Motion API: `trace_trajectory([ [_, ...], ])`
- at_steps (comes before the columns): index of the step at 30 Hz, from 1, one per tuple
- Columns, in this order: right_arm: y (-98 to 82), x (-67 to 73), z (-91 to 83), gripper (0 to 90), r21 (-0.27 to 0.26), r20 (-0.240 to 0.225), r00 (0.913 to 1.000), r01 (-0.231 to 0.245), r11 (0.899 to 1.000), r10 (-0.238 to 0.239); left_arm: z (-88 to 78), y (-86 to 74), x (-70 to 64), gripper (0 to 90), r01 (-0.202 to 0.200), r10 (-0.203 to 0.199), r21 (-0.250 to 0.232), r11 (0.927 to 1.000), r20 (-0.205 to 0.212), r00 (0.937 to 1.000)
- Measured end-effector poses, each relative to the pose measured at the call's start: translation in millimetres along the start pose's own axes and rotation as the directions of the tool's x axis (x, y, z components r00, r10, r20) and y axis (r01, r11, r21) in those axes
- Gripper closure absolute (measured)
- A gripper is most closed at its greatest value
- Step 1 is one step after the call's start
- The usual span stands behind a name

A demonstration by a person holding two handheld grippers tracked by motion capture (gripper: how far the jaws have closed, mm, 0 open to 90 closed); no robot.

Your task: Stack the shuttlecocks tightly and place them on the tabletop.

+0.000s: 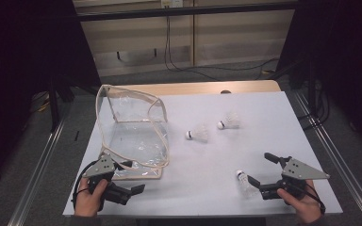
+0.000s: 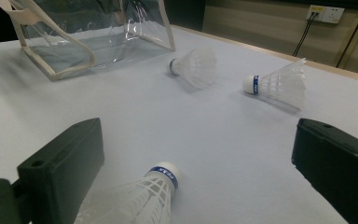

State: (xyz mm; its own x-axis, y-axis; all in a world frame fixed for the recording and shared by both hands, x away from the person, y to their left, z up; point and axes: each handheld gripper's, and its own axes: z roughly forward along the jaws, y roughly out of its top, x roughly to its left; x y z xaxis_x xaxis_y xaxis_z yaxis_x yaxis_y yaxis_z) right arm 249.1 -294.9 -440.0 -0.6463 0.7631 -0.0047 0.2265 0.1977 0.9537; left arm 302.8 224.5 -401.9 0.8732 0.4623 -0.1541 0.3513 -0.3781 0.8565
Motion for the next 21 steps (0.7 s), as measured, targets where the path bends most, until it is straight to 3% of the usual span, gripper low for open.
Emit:
trace_trajectory([
  [11, 1.7, 0.0, -2.1, 0.4, 0.041, -0.045, 0.999, 0.008, 0.999, -0.006, 1.7, -0.2, 0.2, 4.3, 0.002, -0.003, -0.014, 0.9999, -0.009, 1.0],
  [14, 2.1, -2.0, -5.0, 0.2, 0.045, -0.034, 0.9993, 0.014, 0.999, -0.013, 2.5, -0.2, 0.1, 4.2, 0.005, -0.006, -0.017, 0.9998, -0.009, 0.9999],
  [21, -2.7, -7.8, -8.1, 0.6, 0.094, -0.03, 0.9994, -0.017, 0.995, 0.019, 2.5, 0.5, 0.3, 4.2, 0.007, -0.007, -0.011, 0.9999, -0.011, 0.9999],
])
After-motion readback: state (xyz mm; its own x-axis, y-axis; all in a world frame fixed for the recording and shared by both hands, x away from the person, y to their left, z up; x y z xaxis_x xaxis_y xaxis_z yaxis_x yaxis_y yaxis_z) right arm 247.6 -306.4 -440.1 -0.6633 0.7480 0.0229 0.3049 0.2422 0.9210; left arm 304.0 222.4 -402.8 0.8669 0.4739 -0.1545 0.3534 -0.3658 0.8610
